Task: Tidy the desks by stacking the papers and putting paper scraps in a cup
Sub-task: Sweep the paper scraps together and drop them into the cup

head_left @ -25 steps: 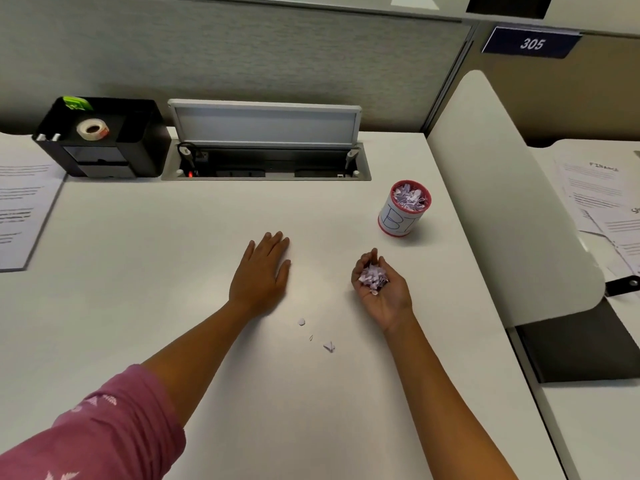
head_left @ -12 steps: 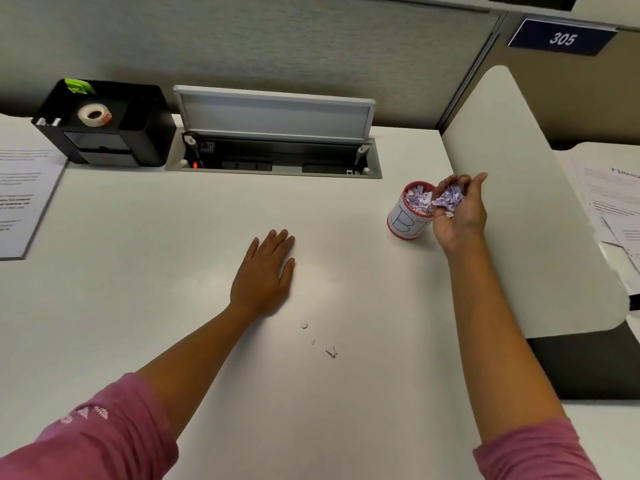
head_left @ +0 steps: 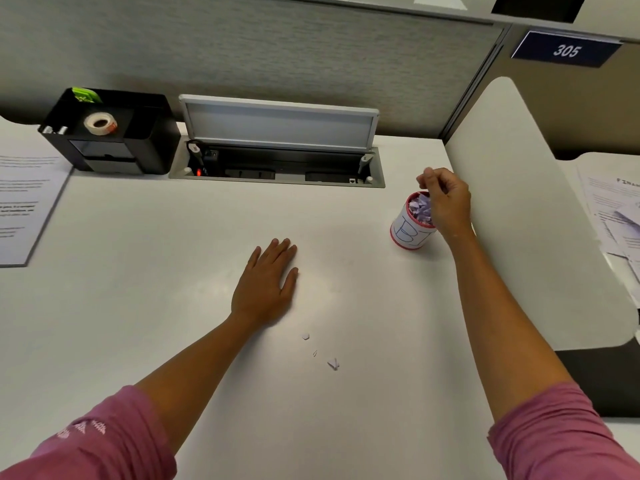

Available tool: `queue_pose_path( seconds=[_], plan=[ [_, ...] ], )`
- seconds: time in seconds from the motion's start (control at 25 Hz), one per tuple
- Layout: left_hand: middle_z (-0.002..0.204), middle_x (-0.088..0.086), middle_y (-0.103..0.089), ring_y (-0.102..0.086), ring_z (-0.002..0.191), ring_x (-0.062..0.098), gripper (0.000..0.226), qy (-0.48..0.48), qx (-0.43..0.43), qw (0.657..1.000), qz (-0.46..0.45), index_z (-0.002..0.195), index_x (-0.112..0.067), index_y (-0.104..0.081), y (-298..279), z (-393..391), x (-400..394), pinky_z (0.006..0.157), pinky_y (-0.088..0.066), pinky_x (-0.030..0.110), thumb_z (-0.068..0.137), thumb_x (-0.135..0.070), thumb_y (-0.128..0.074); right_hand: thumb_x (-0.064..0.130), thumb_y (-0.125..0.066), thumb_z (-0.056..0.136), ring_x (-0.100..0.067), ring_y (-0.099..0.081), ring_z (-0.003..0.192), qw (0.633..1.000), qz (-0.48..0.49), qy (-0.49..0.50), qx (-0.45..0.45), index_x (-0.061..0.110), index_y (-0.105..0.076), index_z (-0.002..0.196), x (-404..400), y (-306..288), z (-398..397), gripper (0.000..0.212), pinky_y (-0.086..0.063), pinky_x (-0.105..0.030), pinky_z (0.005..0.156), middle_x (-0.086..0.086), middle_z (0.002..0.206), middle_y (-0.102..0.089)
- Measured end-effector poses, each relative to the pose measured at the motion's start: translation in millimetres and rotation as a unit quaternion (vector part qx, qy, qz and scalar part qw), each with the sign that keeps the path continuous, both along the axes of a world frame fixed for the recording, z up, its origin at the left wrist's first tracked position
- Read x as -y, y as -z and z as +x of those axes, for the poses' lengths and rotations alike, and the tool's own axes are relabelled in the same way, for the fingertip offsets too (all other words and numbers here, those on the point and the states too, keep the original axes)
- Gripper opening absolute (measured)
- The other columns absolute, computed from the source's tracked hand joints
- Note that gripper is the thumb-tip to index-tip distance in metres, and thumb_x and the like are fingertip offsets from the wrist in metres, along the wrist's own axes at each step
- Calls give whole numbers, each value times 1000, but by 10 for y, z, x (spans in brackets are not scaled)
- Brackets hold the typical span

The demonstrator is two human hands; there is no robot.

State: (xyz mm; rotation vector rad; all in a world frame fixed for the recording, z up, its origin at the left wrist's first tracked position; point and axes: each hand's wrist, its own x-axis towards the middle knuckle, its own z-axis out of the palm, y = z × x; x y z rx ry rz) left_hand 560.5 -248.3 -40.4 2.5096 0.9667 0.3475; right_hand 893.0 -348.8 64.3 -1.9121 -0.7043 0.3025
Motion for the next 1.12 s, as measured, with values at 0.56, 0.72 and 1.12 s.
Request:
queue_pose_path(
  seconds=[0.56, 0.72, 1.12],
  plan=[
    [157, -15, -29, -11, 148, 0, 53, -7, 7, 1000, -5, 148, -28, -37, 4, -2, -3, 123, -11, 35, 99, -47, -35, 64, -33, 95, -33, -20, 149, 919, -293, -104, 241, 18, -35, 152, 558, 200, -350, 73, -22, -44, 119, -3, 158, -34],
    [157, -15, -28, -11, 148, 0, 53, -6, 4, 1000, -2, 148, -28, -37, 14, -5, -5, 123, -11, 35, 99, -48, -34, 73, -28, 86, -33, -27, 146, 893, -332, -93, 288, 12, -41, 147, 469, 141, -411, 87, -30, -45, 115, -8, 152, -44],
    [157, -15, -29, -11, 148, -1, 52, -6, 12, 1000, -7, 148, -28, -38, 8, -9, -1, 123, -9, 34, 100, -47, -35, 66, -22, 96, -23, -57, 108, 939, -180, -7, 292, 20, -70, 113, 490, -27, -343, 69, -36, -30, 94, -4, 113, -71]
  ],
)
